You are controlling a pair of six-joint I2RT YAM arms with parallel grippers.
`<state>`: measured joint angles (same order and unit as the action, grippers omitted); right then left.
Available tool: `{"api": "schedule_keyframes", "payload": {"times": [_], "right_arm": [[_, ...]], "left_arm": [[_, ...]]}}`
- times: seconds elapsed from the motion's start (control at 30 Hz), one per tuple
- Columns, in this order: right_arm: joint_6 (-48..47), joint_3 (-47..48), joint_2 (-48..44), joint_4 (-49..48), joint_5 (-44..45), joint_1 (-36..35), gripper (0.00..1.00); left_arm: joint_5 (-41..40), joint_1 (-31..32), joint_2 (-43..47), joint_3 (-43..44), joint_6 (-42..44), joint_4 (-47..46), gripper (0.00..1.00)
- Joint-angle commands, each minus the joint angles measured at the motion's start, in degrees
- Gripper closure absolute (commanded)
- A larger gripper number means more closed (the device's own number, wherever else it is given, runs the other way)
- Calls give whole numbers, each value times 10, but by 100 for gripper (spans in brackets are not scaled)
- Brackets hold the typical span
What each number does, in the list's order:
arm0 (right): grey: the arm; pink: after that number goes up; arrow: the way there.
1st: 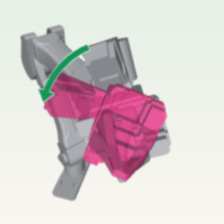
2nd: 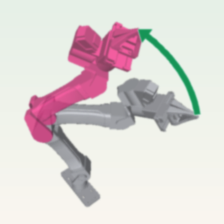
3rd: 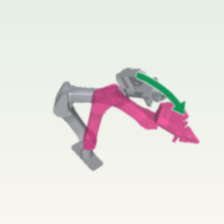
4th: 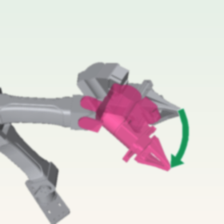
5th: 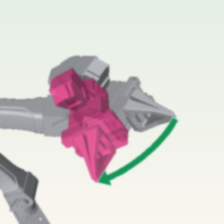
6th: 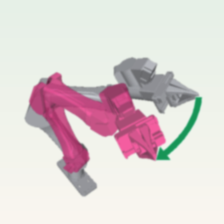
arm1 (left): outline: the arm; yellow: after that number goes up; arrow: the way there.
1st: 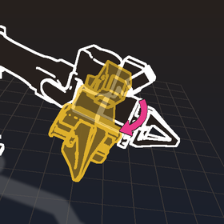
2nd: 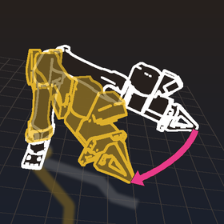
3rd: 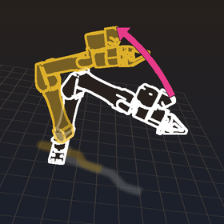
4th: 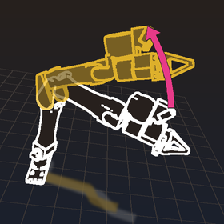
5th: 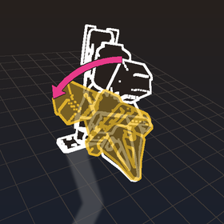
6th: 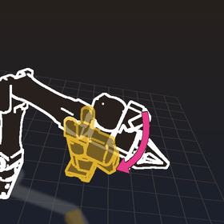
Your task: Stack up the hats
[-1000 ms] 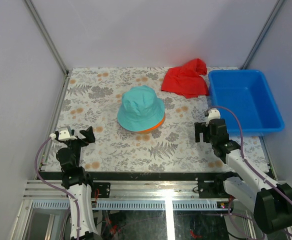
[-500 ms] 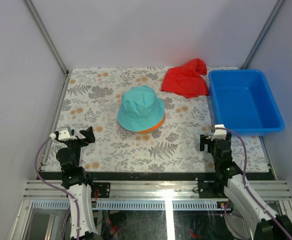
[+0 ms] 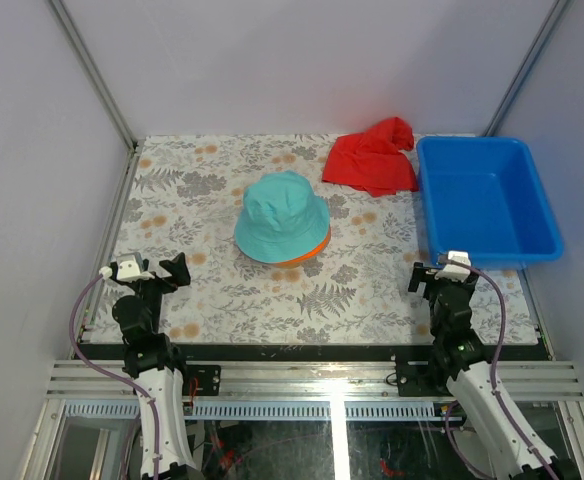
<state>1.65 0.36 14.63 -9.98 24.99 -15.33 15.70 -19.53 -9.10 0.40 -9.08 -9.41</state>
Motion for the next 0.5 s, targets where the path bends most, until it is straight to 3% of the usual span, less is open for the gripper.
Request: {"api": "schedule_keyframes", "payload": {"times": [0.0, 0.2, 0.47], "right_arm": [[15, -57, -24, -30, 51, 1, 1], [10, -65, -135, 43, 30, 1, 1], [-2, -63, -119, 34, -5, 1, 1]], "left_arm": [[7, 5, 2, -68, 13, -31, 0], [7, 5, 1, -68, 13, -32, 0], [6, 5, 1, -68, 13, -31, 0]]}}
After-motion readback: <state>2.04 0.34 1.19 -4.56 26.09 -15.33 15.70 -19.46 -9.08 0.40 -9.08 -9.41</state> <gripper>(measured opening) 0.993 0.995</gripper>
